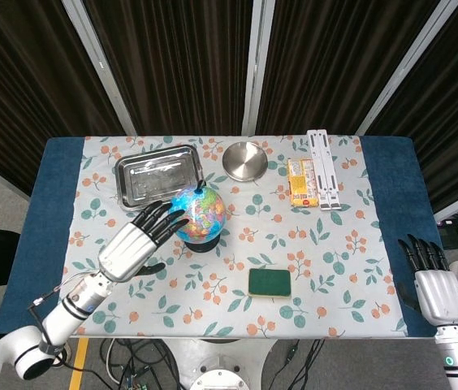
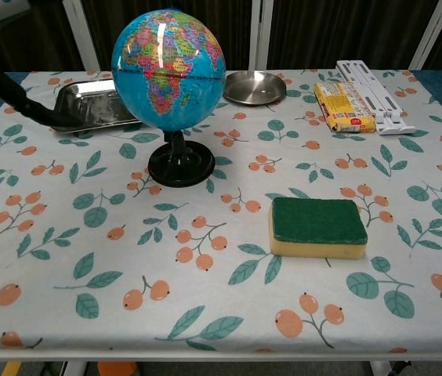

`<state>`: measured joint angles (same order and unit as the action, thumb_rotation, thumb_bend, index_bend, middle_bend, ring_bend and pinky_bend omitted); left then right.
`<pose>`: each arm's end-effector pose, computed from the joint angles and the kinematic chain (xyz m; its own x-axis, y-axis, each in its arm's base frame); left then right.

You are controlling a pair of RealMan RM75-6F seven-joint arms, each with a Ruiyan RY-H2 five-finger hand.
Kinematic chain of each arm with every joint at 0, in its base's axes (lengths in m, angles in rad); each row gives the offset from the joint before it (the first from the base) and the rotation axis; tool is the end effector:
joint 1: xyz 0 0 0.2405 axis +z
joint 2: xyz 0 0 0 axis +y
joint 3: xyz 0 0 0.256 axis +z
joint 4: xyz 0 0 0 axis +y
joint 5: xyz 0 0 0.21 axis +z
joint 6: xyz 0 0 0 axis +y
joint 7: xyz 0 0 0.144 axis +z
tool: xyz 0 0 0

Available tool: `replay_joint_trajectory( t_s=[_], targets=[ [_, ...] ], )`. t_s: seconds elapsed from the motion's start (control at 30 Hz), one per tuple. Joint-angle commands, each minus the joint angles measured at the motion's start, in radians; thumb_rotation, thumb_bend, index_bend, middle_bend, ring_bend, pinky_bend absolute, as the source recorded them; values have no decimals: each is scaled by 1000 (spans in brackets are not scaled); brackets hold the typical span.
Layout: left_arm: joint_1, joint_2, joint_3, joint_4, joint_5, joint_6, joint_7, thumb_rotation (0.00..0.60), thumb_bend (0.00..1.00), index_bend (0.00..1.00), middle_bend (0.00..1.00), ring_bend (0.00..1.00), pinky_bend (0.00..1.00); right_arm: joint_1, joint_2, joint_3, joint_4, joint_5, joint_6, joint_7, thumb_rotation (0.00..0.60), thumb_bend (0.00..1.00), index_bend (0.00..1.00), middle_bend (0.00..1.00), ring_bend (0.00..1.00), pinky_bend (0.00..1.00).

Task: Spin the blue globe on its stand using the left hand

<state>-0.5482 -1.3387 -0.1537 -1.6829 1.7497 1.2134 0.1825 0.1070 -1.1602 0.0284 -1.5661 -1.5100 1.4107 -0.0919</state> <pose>-0.1255 0.2763 0.0607 0.3869 -0.0507 0.9207 0.6687 -0.6722 -0.3180 -0.3172 -0.1834 0.1368 0.4851 -0.0847 0.8703 -0.8744 -0.0451 0.4830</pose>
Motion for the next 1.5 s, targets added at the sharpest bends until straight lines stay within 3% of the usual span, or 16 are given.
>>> replay_joint_trajectory(
  t_s=[0.03,0.7,1.0,1.2,1.5],
  targets=[
    [-25,-18,-3,4,-11,-24,-9,600,17,90,83,6,87,0,0,0,1,0,0,2,600,291,0,0,0,0],
    [-59,-52,28,49,-58,-27,13,600,16,90,84,5,87,-6,1,1,18,5,4,22,600,291,0,0,0,0],
    [-43,-43,34,53,-91,-2,40,600,16,90,137,5,87,-6,-1,1,21,7,3,21,600,291,0,0,0,0],
    [-30,-32,36,51,-121,8,53,600,16,90,263,5,87,-5,-3,1,20,7,2,19,600,292,0,0,0,0],
    [-16,-34,41,67,-79,82,5,600,16,90,120,5,87,-5,-3,1,18,10,0,15,600,292,0,0,0,0]
  ],
)
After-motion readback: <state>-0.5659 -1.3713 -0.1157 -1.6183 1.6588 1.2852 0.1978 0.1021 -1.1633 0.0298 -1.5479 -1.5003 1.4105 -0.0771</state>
